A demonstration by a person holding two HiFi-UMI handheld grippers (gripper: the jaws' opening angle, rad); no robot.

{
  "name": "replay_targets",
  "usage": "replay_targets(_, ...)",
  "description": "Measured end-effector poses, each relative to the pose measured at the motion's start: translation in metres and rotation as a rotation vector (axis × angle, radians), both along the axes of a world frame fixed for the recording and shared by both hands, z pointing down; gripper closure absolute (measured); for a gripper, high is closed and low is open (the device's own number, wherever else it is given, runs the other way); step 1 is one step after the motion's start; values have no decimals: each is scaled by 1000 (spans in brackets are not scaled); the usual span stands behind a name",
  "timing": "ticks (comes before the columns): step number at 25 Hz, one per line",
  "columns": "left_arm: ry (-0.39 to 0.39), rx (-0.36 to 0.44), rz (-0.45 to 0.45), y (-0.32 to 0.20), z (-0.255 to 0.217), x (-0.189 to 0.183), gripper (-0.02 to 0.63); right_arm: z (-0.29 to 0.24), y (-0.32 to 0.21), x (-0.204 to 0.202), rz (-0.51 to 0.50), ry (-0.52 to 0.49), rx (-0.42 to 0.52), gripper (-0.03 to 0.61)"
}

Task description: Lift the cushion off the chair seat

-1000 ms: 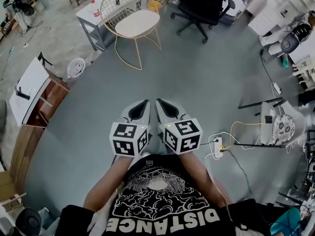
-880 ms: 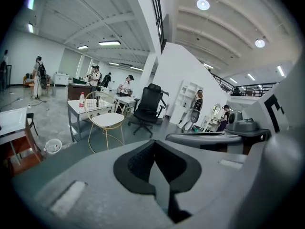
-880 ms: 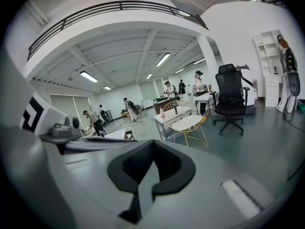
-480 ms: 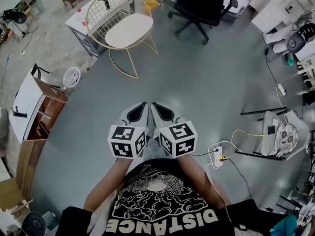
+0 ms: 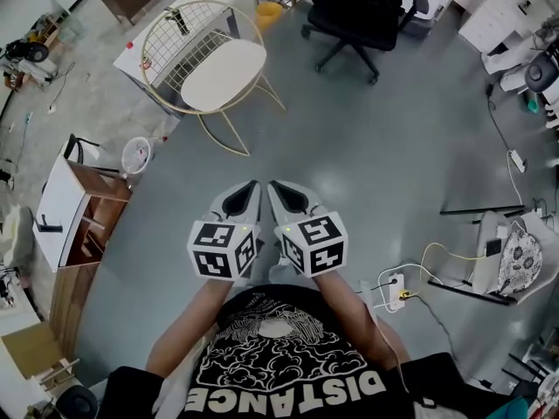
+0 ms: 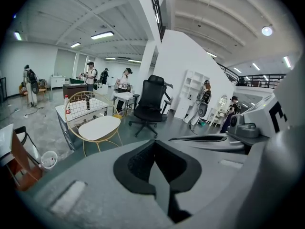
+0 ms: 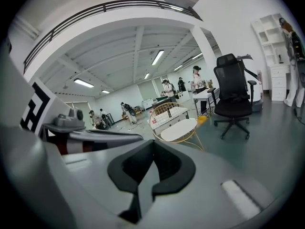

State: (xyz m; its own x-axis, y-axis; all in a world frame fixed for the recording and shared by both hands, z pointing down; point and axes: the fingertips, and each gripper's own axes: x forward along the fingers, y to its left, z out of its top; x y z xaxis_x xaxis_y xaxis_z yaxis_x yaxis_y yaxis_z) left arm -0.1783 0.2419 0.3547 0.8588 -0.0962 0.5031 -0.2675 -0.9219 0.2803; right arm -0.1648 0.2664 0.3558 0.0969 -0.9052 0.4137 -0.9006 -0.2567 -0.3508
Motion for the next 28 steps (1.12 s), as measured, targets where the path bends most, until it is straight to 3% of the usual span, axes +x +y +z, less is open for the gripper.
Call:
replay_targets(11, 8, -15, 11, -3, 3, 36, 618, -3, -5, 40, 36, 22, 7, 583)
replay_targets(18, 39, -62, 44, -23, 13, 89, 618, 6, -21, 79, 67, 49, -28, 583)
replay_targets(23, 47, -83, 73, -52, 19, 134, 618, 14, -53, 121, 91, 50, -67, 583)
replay_targets(28, 31, -120, 39, -114, 33, 161, 618, 24, -110, 152, 68, 37, -102, 583)
